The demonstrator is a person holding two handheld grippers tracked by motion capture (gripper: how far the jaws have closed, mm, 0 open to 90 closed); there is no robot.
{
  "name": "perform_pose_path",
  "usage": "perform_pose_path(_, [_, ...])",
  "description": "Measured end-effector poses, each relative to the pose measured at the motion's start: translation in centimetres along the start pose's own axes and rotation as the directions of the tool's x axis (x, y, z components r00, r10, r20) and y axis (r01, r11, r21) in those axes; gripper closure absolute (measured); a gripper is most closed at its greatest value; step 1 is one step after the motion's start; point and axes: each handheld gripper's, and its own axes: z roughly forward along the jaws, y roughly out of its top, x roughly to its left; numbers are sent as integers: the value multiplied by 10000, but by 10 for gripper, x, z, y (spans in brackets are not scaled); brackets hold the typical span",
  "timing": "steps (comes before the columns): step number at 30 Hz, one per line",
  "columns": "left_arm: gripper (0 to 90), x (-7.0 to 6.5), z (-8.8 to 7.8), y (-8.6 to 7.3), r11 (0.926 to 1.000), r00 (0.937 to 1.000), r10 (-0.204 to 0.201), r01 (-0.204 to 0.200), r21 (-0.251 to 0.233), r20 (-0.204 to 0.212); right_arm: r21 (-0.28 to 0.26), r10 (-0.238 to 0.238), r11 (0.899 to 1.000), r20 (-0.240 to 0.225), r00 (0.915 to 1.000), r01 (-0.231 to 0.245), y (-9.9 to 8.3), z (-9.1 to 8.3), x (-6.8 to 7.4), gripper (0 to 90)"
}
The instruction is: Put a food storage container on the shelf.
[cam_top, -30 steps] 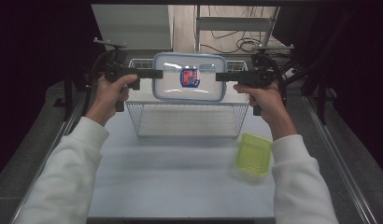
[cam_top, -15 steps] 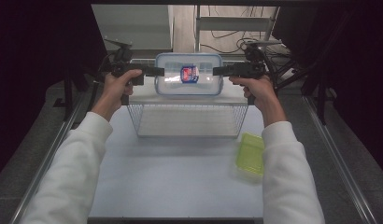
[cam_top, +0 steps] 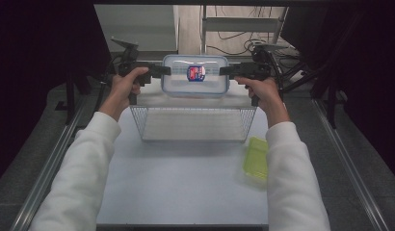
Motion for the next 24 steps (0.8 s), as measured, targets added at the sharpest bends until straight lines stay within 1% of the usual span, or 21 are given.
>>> perform_pose_path(2, [512,3,2,1,9999,9999,-151,151,-15,22,-57,253,9997,56,9997,-253,1,2,-2,482])
perform_pose_path(3, [509,5,3,3,9996,9996,-293,294,-29,55,-95,489,9988,128,9987,-488,3,4,-3,480])
perform_pose_path(5, [508,6,4,3,9993,9993,-361,361,-22,44,-136,563,9983,174,9983,-560,3,5,-4,479])
perform_pose_path(6, [505,8,4,4,9990,9989,-454,454,-32,80,-166,786,9968,298,9965,-782,4,6,-4,478])
perform_pose_path(7, [505,8,5,4,9985,9985,-545,545,-33,58,-166,786,9968,298,9965,-782,4,6,-4,478])
perform_pose_path(8, [503,11,6,5,9975,9975,-699,699,-51,102,-220,930,9955,387,9949,-922,5,7,-5,478])
perform_pose_path(9, [501,11,6,5,9975,9975,-699,699,-51,102,-220,930,9955,387,9949,-922,5,7,-5,478])
perform_pose_path(12, [496,13,8,6,9963,9964,-847,847,-145,-14,-227,1410,9899,461,9889,-1401,7,10,-7,477])
perform_pose_path(13, [489,13,9,6,9962,9963,-858,857,-173,-82,-203,1673,9859,551,9844,-1664,8,12,-8,476])
perform_pose_path(14, [487,13,11,6,9961,9957,-859,851,-229,-359,-175,1721,9851,677,9827,-1713,9,13,-9,472])
perform_pose_path(15, [487,13,11,6,9961,9957,-859,851,-229,-359,-157,1646,9864,934,9819,-1639,9,15,-8,466])
perform_pose_path(16, [493,14,11,6,9960,9953,-858,846,-273,-444,-182,1511,9885,1157,9817,-1500,9,15,-6,470])
perform_pose_path(17, [493,15,11,6,9957,9952,-876,861,-340,-447,-182,1511,9885,1157,9817,-1500,9,15,-6,470])
perform_pose_path(18, [500,15,12,7,9960,9955,-818,799,-401,-483,-403,1377,9902,1307,9818,-1336,10,16,-4,480])
perform_pose_path(19, [500,15,12,7,9960,9955,-818,799,-401,-483,-403,1377,9902,1307,9818,-1336,10,16,-4,480])
perform_pose_path(20, [498,14,12,6,9964,9960,-736,712,-471,-504,-549,1303,9908,1395,9816,-1237,9,16,-4,485])
perform_pose_path(22, [496,14,12,6,9966,9963,-692,668,-483,-506,-555,1276,9911,1396,9820,-1209,9,16,-4,485])
perform_pose_path(23, [473,14,13,6,9967,9966,-658,633,-503,-492,-516,1159,9927,1465,9824,-1095,9,16,-3,476])
perform_pose_path(24, [473,13,13,6,9970,9964,-564,529,-561,-631,-516,1159,9927,1465,9824,-1095,9,16,-3,476])
